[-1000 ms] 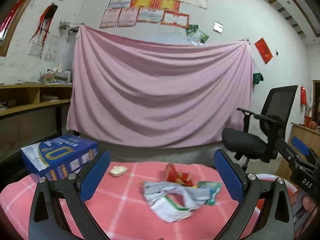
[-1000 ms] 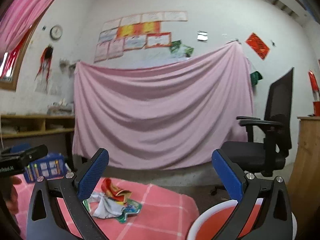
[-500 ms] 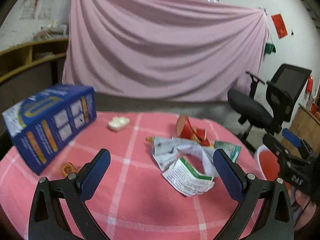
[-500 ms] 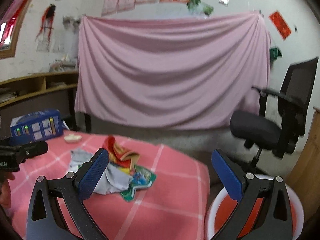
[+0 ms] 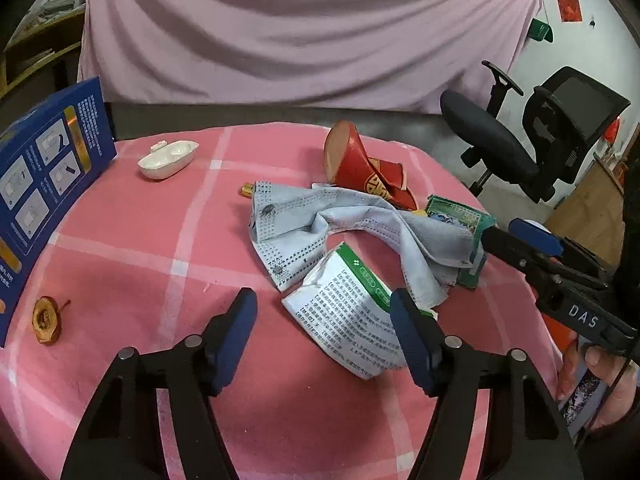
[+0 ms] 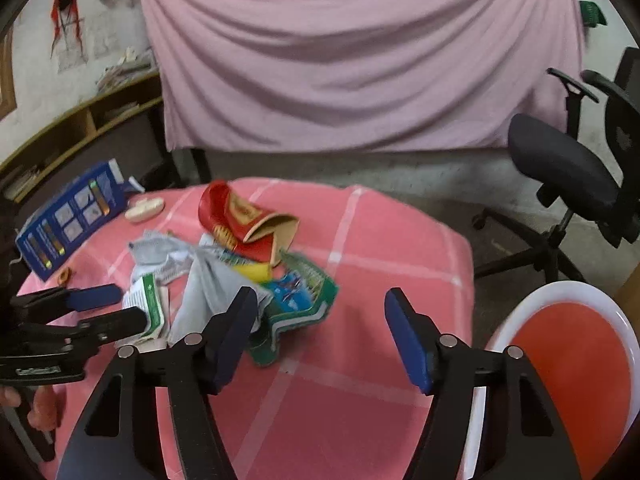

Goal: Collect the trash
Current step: 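Grasp the white-green paper with left tool while right tool grasps green-blue packet, then carry both wrappers over the bucket and open both tools to drop them, then move both tools back over the table toward the grey cloth and red cup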

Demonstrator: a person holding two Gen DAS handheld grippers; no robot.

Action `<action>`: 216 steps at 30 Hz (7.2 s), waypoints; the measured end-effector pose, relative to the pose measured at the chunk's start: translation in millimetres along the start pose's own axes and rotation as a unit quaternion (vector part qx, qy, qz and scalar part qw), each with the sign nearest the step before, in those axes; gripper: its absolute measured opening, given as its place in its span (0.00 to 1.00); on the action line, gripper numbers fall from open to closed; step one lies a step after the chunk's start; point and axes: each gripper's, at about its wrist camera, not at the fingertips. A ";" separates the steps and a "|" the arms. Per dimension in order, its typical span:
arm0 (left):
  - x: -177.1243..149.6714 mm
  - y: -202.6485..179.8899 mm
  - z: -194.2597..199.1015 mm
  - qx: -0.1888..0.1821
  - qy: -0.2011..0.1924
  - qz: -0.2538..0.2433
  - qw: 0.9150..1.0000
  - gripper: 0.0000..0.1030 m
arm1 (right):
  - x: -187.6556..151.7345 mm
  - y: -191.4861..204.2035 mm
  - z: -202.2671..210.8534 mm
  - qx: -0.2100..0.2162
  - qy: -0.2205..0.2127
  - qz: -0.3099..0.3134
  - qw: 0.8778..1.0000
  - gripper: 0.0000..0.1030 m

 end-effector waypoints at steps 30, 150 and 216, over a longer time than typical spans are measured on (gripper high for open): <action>-5.3 -3.1 35.9 -0.070 -0.075 -0.010 0.995 0.09 | -4.7 22.5 14.3 0.041 -0.011 0.033 0.999 0.04; -13.4 -292.8 2.0 -0.174 -0.210 -0.190 0.943 0.02 | -79.8 -186.7 154.3 -0.054 -0.223 -0.187 0.955 0.15; -45.9 -99.4 120.5 0.103 -0.334 -0.093 0.932 0.93 | -20.4 -46.1 159.6 -0.077 -0.372 -0.124 0.917 1.00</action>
Point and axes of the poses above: each gripper's, at about its wrist camera, not at the fingertips, and z roughly against the way its jaws point, y to its left, x to its top, and after that the axes turned 9 degrees about -x, right-handed
